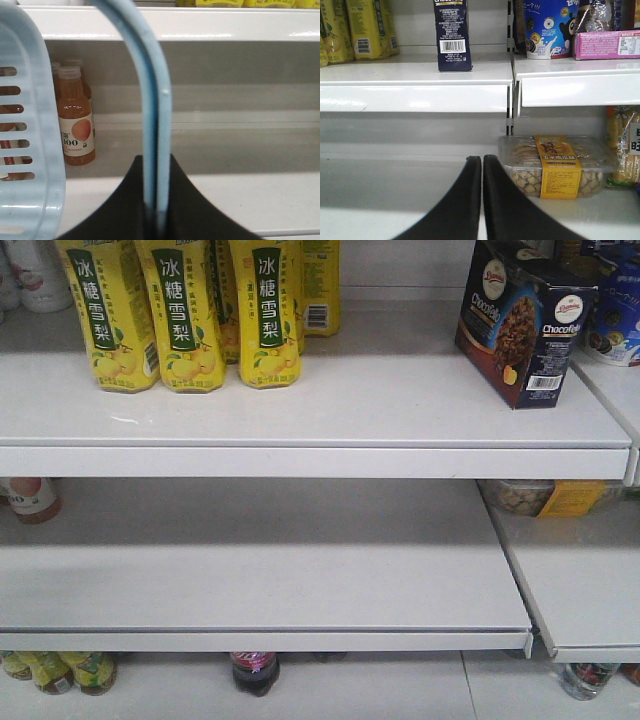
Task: Left arm holds basket, right arm returns cookies
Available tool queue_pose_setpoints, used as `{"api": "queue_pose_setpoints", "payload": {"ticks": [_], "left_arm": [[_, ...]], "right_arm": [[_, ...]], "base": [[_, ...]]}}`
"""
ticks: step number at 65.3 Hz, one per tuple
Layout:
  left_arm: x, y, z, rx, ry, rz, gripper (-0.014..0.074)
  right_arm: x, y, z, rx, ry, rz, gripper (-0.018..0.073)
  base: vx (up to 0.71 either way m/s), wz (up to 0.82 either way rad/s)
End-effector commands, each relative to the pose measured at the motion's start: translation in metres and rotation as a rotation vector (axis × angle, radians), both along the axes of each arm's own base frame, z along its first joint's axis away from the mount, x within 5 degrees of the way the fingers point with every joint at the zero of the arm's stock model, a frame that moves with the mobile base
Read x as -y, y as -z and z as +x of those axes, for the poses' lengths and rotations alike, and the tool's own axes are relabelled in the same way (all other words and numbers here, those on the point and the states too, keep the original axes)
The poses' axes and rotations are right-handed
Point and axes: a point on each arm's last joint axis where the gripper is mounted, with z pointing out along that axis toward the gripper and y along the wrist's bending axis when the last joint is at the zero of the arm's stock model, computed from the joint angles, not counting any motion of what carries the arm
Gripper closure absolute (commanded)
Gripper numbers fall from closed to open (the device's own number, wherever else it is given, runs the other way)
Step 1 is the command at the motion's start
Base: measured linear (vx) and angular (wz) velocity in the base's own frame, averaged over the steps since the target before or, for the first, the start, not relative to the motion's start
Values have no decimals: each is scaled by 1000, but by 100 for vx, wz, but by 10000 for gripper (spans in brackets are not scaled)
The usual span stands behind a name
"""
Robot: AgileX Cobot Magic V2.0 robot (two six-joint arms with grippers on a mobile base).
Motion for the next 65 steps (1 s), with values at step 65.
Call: {"api": "queue_pose_setpoints", "payload": {"ticks": [65], "left_arm": [[2, -18, -3, 140, 52, 14, 603]], "right_arm": [[-2, -10, 0, 34, -18, -12, 567]], "base": [[0, 0]]}}
